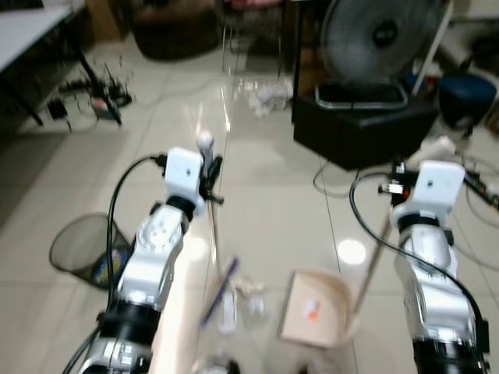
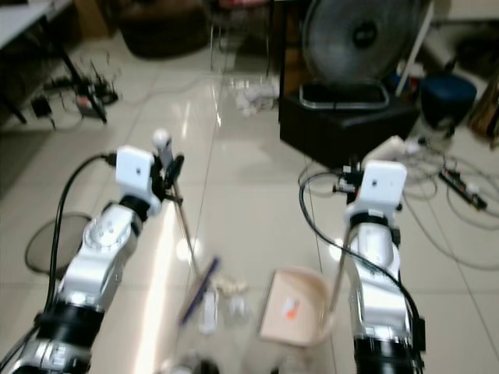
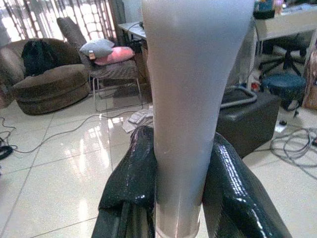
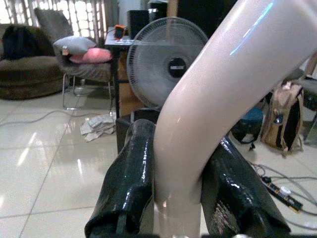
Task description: Sweep floor
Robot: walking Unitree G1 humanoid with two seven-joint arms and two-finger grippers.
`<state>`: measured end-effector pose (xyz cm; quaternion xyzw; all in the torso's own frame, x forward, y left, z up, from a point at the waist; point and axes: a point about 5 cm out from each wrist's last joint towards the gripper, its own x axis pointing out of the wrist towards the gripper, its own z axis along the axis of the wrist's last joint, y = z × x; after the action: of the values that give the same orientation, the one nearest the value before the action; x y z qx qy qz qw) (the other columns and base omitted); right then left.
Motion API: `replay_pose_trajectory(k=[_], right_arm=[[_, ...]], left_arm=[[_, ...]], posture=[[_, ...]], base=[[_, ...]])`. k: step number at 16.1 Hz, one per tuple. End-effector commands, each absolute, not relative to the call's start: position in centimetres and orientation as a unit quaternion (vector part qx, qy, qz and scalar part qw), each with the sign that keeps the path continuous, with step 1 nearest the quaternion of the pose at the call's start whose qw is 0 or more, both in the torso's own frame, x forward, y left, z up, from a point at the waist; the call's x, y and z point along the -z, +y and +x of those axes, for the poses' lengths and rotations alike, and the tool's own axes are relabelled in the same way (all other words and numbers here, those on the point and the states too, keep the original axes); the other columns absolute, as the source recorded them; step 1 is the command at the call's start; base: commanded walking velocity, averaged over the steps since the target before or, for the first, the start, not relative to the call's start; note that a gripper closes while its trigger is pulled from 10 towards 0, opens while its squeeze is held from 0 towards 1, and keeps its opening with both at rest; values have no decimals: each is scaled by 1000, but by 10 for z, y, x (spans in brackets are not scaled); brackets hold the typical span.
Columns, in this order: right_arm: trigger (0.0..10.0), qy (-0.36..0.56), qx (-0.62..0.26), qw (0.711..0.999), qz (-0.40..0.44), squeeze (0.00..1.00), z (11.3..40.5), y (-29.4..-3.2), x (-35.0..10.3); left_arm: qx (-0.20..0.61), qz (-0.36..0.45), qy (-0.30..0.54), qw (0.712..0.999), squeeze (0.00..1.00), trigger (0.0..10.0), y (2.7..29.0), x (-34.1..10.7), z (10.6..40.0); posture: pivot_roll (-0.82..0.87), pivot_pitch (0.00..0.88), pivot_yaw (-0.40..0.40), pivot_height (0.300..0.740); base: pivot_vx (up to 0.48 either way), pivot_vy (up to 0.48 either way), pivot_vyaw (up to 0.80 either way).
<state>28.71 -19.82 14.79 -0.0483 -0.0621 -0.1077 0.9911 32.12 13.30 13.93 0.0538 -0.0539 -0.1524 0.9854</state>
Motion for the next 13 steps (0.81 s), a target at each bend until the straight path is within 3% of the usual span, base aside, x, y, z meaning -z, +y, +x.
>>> replay_pose_trajectory(k=[1, 13], right_arm=[[10000, -89, 93, 991, -33, 0, 288, -189, -157], [10000, -113, 111, 983, -97, 0, 289, -202, -146]], left_arm=[[138, 78, -61, 986, 0, 10000, 143, -143, 322], [134, 60, -85, 985, 0, 10000, 132, -140, 334]], posture=[[6, 110, 87, 740], [49, 242, 118, 740]], base=[[0, 0, 0], [0, 0, 0]])
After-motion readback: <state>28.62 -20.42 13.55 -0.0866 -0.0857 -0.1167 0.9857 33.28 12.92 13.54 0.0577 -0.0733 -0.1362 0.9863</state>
